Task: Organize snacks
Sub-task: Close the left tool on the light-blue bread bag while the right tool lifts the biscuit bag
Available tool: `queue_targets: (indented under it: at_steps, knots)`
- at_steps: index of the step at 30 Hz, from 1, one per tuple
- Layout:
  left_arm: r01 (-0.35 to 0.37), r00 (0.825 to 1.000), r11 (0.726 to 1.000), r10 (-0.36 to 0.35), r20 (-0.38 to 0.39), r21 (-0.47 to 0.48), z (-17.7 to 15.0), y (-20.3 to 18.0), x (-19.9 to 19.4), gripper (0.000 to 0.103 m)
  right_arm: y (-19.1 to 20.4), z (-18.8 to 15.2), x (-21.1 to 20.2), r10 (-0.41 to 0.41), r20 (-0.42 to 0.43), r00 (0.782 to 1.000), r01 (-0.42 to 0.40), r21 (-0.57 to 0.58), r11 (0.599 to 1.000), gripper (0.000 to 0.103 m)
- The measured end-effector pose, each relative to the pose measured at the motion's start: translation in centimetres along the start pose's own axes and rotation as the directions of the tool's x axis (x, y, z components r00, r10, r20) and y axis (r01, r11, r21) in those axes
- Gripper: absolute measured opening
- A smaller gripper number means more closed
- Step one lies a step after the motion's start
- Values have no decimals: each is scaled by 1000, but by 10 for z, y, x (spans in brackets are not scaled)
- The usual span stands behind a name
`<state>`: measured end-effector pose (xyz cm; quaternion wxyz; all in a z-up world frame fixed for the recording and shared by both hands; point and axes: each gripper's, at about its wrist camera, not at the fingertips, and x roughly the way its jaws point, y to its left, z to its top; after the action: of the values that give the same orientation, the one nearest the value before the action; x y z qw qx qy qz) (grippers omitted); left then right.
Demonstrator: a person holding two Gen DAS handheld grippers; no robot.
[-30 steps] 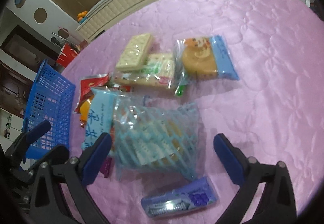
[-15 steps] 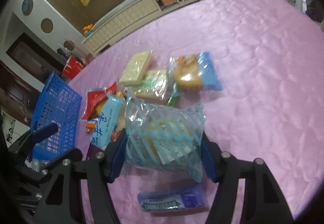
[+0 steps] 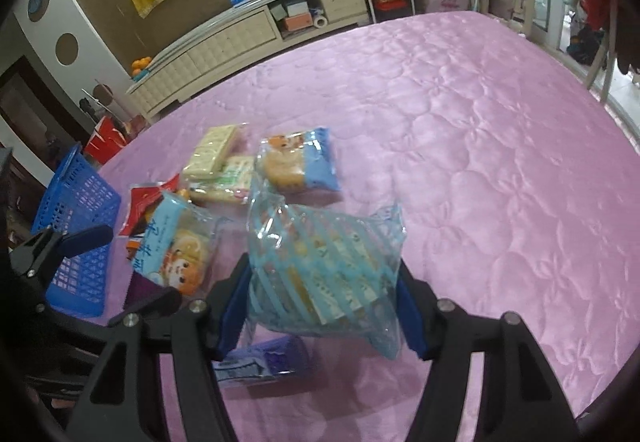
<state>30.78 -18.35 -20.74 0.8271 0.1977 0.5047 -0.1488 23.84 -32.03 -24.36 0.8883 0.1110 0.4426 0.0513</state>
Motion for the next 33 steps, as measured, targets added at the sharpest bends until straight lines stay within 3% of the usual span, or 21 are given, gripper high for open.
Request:
queue_targets:
  at_steps: [4, 7, 9, 12, 13, 18, 21, 33]
  knots:
    - [-42, 998, 999, 42, -47, 8, 6, -1, 18, 102, -1, -1, 3, -31, -2, 1000, 31, -20, 999, 69]
    - [-21, 998, 999, 19, -64, -28, 7, 7, 27, 102, 2, -2, 7, -47, -16, 999, 47, -39, 998, 69]
    - [-14, 997, 999, 11, -79, -38, 6, 8, 32, 88, 3, -3, 10, -54, -21, 998, 53, -51, 997, 69]
    - [4, 994, 998, -11, -111, -61, 5, 12, 41, 75, 7, -6, 14, -49, -26, 998, 47, -64, 997, 69]
    - [15, 993, 997, -23, -113, -74, 4, 13, 42, 75, 9, -8, 17, -54, -24, 998, 52, -72, 996, 69]
    - [-10, 997, 999, 6, -81, -43, 2, 8, 37, 67, 15, -12, 24, -59, -47, 997, 55, -94, 994, 69]
    - [13, 998, 999, -15, -62, -39, -2, 5, 27, 64, 18, -14, 25, -63, -45, 997, 58, -101, 993, 69]
    - [29, 999, 995, -27, 22, -95, -25, 10, -32, 64, 43, -16, -2, -44, -17, 999, 41, -132, 990, 69]
